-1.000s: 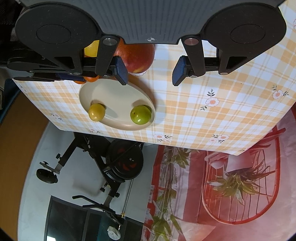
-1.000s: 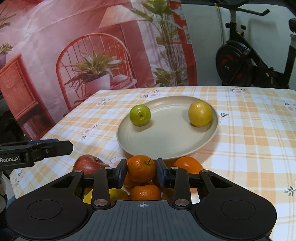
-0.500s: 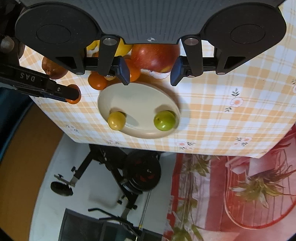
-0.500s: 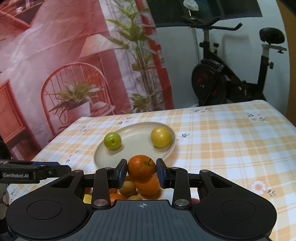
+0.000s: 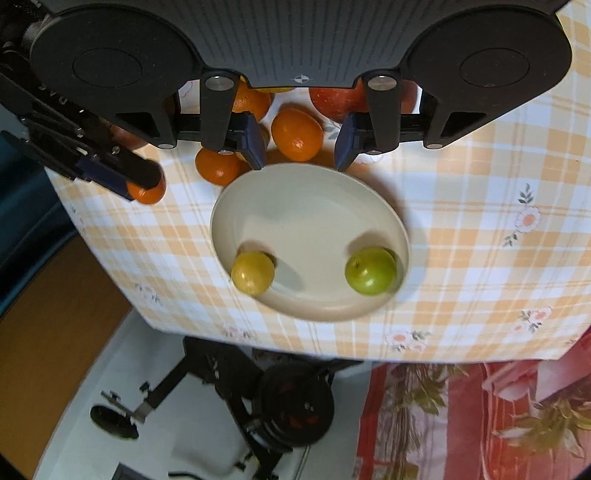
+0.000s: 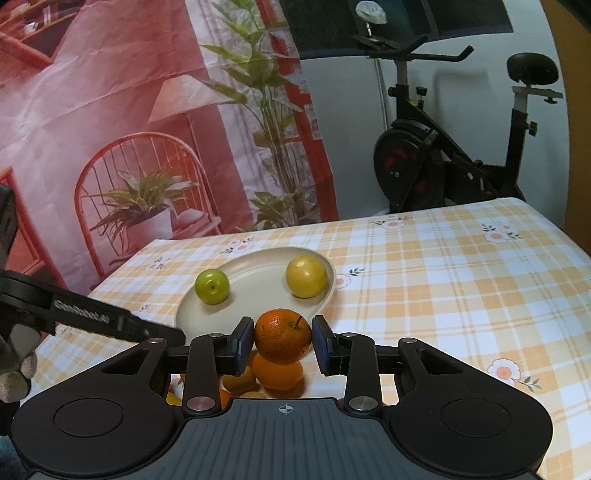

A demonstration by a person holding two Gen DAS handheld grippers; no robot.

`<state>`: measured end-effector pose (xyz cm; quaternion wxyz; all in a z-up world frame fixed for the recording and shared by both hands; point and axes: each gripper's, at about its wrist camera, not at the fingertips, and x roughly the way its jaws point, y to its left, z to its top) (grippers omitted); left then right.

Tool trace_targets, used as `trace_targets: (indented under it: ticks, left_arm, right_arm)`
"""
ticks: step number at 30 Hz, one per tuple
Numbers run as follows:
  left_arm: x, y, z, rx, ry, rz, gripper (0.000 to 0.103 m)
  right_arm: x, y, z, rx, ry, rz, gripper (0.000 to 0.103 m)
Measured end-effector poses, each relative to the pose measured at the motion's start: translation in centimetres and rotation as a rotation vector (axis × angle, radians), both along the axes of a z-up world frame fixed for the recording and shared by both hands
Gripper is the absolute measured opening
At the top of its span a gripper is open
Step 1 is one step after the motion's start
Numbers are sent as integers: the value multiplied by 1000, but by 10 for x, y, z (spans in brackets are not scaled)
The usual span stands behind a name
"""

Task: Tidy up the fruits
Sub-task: 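Carry the held oranges toward the beige plate with both tools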

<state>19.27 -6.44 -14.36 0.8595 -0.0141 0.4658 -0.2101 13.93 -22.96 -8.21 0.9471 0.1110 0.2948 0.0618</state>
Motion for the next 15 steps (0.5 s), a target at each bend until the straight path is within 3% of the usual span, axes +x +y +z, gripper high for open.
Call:
trace_targets:
  ticks: [8, 15]
  left_arm:
    - [9, -3, -11, 12, 82, 21, 44]
    - [15, -8, -14, 16, 99, 35, 44]
  right_arm:
    - [0, -4, -1, 12, -4, -6, 31]
    - [0, -5, -1, 14, -4, -6, 31]
